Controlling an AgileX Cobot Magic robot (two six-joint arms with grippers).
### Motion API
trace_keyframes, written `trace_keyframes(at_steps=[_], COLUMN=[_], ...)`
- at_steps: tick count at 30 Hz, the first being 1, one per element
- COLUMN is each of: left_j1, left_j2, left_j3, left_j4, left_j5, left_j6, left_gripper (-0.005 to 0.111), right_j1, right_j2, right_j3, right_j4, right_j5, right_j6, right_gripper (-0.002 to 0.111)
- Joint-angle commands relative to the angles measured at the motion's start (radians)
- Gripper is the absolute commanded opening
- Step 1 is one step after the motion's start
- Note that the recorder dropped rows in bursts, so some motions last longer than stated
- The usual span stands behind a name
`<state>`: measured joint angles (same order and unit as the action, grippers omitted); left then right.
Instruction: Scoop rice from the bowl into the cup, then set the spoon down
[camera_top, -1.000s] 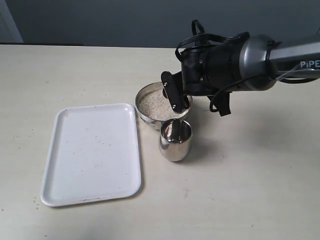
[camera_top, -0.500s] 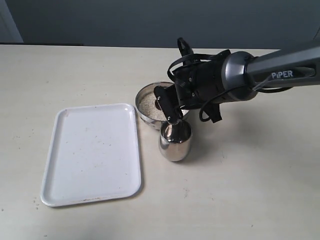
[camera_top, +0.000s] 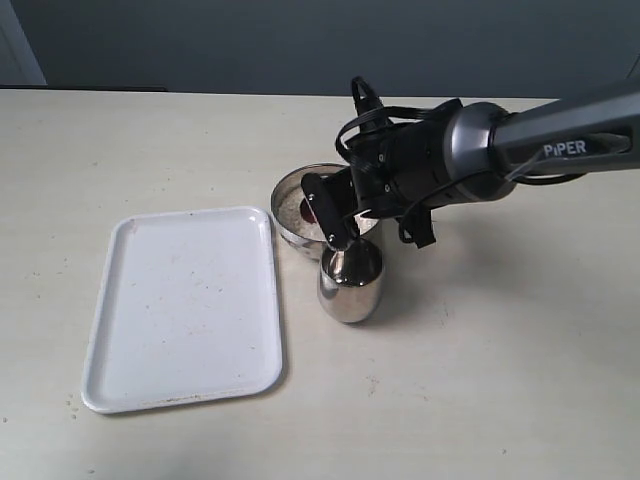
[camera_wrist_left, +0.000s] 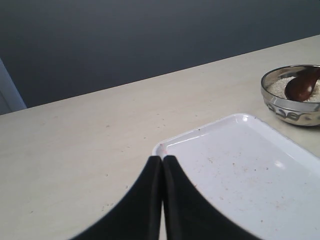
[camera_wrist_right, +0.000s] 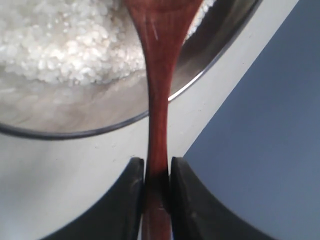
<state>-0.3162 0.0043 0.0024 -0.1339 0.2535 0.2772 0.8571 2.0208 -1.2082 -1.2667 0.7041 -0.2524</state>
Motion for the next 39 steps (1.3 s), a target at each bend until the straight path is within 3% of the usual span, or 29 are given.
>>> trace_keyframes(at_steps=[1,29,39], left_j1=[-0.005,-0.005,-0.005], left_j2=[-0.004,-0.004,-0.004], left_j3=[-0.002,-0.002,-0.002], left_j4=[-0.007,-0.007,-0.007], left_j5=[-0.015,-0.015,-0.015], left_j6=[-0.005,-0.005,-0.005], left_gripper=[0.001,0.001,0.001], right_j1=[-0.024,-0.031,-0.031], right_j2=[-0.001,0.031,0.031], right_j3=[-0.005,-0.005,-0.005], right_j4=[-0.050,0.075,0.177], right_j5=[0.014,-0.035,-0.014], right_j6=[0.040,0.067,-0.043], right_gripper=[-0.001,-0.001,-0.001])
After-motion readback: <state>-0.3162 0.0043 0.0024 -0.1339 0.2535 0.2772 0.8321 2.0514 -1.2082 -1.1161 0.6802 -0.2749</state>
